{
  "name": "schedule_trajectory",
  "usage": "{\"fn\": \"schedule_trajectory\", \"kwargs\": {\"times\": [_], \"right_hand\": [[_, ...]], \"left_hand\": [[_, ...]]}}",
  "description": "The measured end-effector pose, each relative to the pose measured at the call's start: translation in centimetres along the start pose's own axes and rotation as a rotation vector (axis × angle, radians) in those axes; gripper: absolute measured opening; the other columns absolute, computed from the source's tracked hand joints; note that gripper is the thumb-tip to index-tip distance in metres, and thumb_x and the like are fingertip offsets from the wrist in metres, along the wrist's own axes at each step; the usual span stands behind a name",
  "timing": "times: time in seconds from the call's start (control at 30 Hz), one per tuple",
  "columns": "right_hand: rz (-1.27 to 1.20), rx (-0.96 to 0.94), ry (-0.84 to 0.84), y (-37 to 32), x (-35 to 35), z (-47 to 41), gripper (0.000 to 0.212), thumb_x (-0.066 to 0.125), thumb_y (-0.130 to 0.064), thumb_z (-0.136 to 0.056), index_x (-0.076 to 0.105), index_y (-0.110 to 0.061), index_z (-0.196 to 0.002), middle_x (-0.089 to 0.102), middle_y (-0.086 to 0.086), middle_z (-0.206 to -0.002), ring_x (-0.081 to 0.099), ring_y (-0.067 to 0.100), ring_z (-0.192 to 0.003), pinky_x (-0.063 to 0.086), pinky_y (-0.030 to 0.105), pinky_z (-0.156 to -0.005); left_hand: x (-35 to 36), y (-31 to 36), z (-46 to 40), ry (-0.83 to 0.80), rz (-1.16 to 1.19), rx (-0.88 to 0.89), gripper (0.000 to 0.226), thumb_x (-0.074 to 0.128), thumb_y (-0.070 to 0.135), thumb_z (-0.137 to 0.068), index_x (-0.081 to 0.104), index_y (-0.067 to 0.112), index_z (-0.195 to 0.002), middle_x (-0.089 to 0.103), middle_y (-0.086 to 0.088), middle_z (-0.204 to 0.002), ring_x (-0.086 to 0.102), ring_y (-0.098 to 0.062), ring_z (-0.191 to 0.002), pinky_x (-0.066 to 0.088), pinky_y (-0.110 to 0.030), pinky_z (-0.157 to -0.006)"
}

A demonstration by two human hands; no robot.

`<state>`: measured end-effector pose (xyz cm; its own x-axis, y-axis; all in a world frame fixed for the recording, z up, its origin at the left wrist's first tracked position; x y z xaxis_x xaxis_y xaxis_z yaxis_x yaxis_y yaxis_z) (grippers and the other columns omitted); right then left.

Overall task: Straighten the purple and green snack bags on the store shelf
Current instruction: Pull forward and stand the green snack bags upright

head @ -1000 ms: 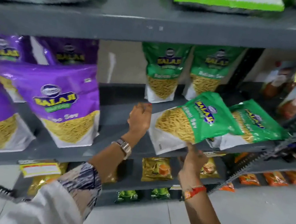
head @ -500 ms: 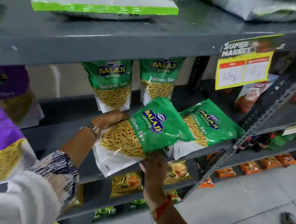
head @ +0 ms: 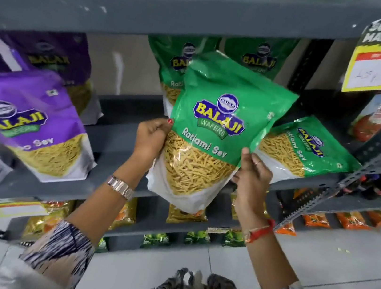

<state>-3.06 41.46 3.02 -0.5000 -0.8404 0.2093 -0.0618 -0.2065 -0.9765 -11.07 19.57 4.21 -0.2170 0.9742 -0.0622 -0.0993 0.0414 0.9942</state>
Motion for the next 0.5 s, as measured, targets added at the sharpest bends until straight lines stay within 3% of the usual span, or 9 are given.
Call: {"fn": "schedule_trajectory", "kwargs": {"times": [0.1, 0.2, 0.27, 0.4, 0.5], "right_hand": [[-0.001, -0.083, -0.075, -1.9, 0.2, -0.2, 0.031, 0.058, -0.018, -0.09, 0.072, -0.029, -0.064, 0.073, -0.018, -0.07, 0.065, 0.006, -0.077, 0.053, 0.031, -0.075], [-0.023, -0.137, -0.13, -3.1, 0.6, 0.0, 0.038, 0.058, -0.01, -0.089, 0.073, -0.033, -0.063, 0.071, -0.027, -0.066, 0.064, -0.013, -0.071, 0.05, 0.008, -0.069], [0.004, -0.164, -0.154, -3.4, 0.9, 0.3, 0.038, 0.058, -0.012, -0.09, 0.073, -0.036, -0.064, 0.071, -0.028, -0.066, 0.063, -0.015, -0.068, 0.046, 0.002, -0.064], [0.067, -0.215, -0.182, -3.3, 2.3, 0.2, 0.024, 0.056, -0.019, -0.091, 0.07, -0.032, -0.078, 0.072, -0.022, -0.072, 0.065, -0.007, -0.074, 0.05, 0.012, -0.07], [0.083, -0.235, -0.188, -3.0, 4.0, -0.9, 0.016, 0.054, -0.019, -0.092, 0.07, -0.019, -0.094, 0.07, -0.01, -0.085, 0.065, -0.001, -0.078, 0.054, 0.027, -0.077]], "left_hand": [[-1.6, 0.9, 2.3, 0.007, 0.145, 0.016, 0.026, 0.054, 0.007, -0.087, 0.07, 0.019, -0.07, 0.073, 0.009, -0.064, 0.068, -0.013, -0.071, 0.056, -0.028, -0.073], [-3.2, 1.2, 4.0, 0.031, 0.18, 0.024, 0.026, 0.052, 0.004, -0.087, 0.067, 0.017, -0.072, 0.07, 0.015, -0.054, 0.065, 0.002, -0.055, 0.053, -0.015, -0.054], [-4.0, 1.2, 4.6, 0.052, 0.173, 0.036, 0.027, 0.05, 0.003, -0.088, 0.064, 0.019, -0.07, 0.067, 0.017, -0.049, 0.061, 0.006, -0.049, 0.048, -0.011, -0.047], [-4.6, 1.0, 4.5, 0.107, 0.174, 0.048, 0.028, 0.048, 0.002, -0.088, 0.061, 0.02, -0.071, 0.066, 0.012, -0.058, 0.06, 0.004, -0.052, 0.049, -0.016, -0.054], [-4.8, 1.0, 3.8, 0.119, 0.161, 0.079, 0.028, 0.046, 0.003, -0.089, 0.061, 0.02, -0.072, 0.066, 0.008, -0.064, 0.06, -0.004, -0.061, 0.049, -0.022, -0.062]]}}
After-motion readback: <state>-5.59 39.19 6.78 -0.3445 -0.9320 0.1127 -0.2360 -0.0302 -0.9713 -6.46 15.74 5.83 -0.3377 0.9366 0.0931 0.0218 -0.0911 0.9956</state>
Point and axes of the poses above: each hand's wrist, its own z-axis away from the middle knuckle, its own x-axis out of the palm, y = z × x, the point moved 5 cm from there along -z, towards the middle knuckle
